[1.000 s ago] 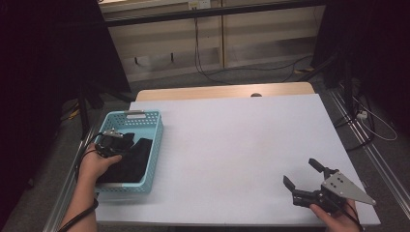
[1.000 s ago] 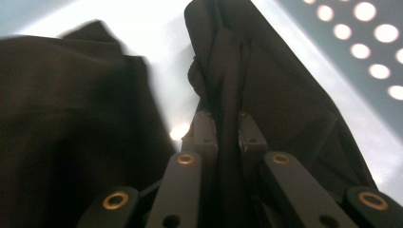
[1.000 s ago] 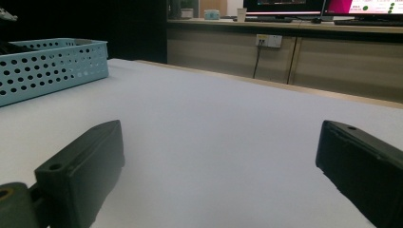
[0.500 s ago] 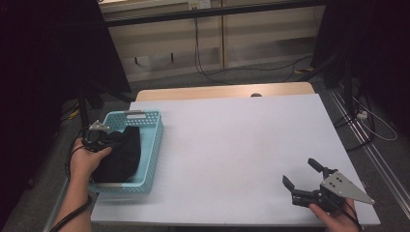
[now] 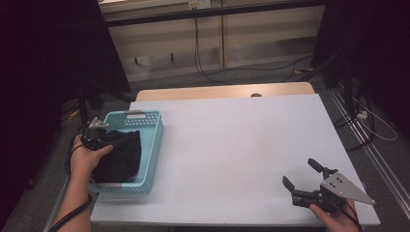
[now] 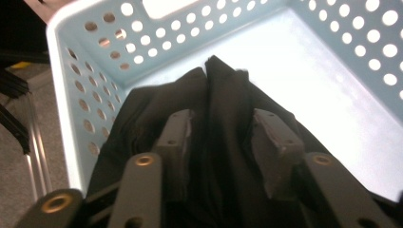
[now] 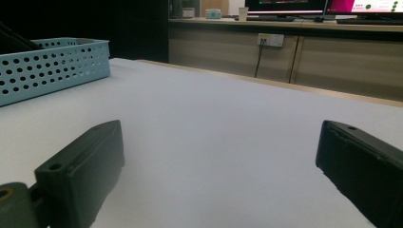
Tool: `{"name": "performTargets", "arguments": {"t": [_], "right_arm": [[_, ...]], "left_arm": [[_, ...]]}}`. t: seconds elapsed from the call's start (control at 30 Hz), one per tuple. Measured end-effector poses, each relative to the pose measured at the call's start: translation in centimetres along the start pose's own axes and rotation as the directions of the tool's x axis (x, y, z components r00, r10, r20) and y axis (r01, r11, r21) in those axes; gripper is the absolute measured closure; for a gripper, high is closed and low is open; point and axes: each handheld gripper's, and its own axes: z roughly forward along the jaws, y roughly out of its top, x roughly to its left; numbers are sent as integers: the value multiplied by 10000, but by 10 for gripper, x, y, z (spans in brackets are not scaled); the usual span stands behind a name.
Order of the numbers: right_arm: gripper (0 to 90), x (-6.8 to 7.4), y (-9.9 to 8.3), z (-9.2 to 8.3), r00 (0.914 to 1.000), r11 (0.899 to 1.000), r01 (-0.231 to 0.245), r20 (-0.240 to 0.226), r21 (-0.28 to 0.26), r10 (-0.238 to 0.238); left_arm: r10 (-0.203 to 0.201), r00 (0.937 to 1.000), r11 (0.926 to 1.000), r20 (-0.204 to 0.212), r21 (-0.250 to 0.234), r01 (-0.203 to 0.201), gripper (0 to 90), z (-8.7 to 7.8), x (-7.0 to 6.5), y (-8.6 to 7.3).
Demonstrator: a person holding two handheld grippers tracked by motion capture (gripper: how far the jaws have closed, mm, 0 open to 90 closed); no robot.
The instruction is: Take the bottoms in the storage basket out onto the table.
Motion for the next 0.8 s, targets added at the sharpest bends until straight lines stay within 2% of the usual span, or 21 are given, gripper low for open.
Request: {"name": "performTargets", "arguments": {"t": [0.1,0.17,0.2,0.23,0.33,0.43,0.5,0.57,0.67,0.7,0.8], "right_arm": [[11,0,0,0,10000,10000,-34,-9,-16,34],[11,1,0,0,10000,10000,-35,-9,-11,34],[11,1,0,0,10000,10000,7,-36,-7,-7],[11,1,0,0,10000,10000,18,-44,-2,-18],[11,2,0,0,10000,10000,-5,-70,8,5],[11,2,0,0,10000,10000,-4,-74,12,4],[11,1,0,0,10000,10000,4,-61,16,-4],[11,1,0,0,10000,10000,13,-56,21,-13],[11,1,0,1,10000,10000,19,-91,15,-19],[11,2,0,1,9999,10000,10,-101,17,-10],[11,2,0,1,9999,10000,51,-132,21,-51]], "left_arm": [[-120,9993,9997,-356,-237,112,390,-3,0,3],[-119,9993,9995,-347,-310,108,336,-3,1,4],[10,9989,9996,-461,-293,-23,308,-3,2,4],[-35,9981,9994,-622,-335,14,275,-2,1,3],[-448,9969,9976,-654,-553,412,199,-1,3,2],[-558,9962,9964,-675,-679,512,176,-3,5,3],[-612,9948,9942,-815,-928,536,159,-6,5,5],[-796,9927,9937,-901,-863,719,125,-7,6,7],[-1002,9918,9929,-793,-721,945,121,-6,6,5],[-1003,9926,9934,-680,-631,961,132,-5,6,4],[-890,9932,9952,-748,-468,857,172,-2,4,1]]}}
